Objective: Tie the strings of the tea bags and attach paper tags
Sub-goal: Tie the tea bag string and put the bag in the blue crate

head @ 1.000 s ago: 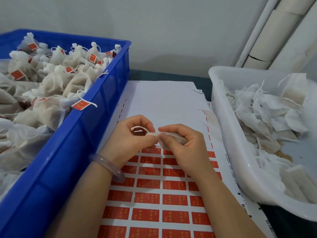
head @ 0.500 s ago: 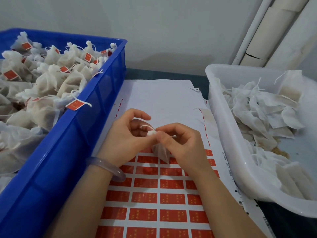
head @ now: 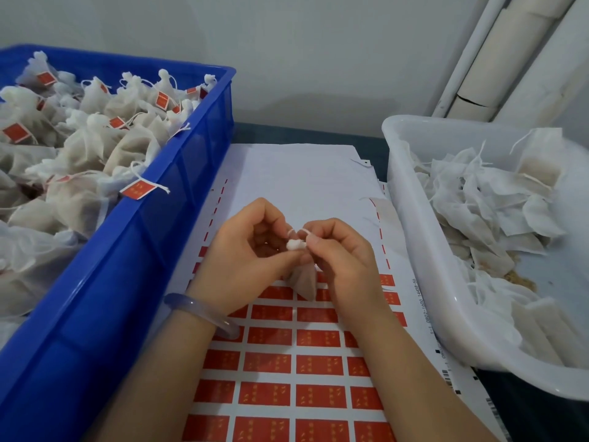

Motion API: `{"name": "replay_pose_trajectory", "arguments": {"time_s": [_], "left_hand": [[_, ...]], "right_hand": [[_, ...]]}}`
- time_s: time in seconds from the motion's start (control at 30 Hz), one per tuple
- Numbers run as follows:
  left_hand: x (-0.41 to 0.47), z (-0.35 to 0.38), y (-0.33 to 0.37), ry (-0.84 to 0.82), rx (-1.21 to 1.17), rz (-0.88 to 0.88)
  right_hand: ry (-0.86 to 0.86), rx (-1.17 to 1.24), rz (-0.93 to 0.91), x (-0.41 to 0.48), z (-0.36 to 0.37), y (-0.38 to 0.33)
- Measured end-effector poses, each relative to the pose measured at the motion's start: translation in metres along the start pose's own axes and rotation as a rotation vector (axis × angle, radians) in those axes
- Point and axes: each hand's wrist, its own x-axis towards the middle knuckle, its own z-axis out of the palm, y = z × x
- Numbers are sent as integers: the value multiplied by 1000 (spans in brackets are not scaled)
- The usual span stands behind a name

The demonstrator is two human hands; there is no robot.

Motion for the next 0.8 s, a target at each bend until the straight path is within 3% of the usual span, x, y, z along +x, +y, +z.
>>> {"name": "replay_pose_trajectory", "arguments": {"time_s": [0.13,0.47,0.63,0.8], "left_hand": [[0,2,-2,-52,-30,-51],[4,3,-9,-60,-111,-52],[4,1,-8,-27,-33,-23],[4,2,-7,-8,-71,4]], "right_hand": [[69,74,105,-1,6,3],[51,-104,21,-4,14,4],[123,60,76,-1,13,3],[24,373,149,1,11,-3]]}}
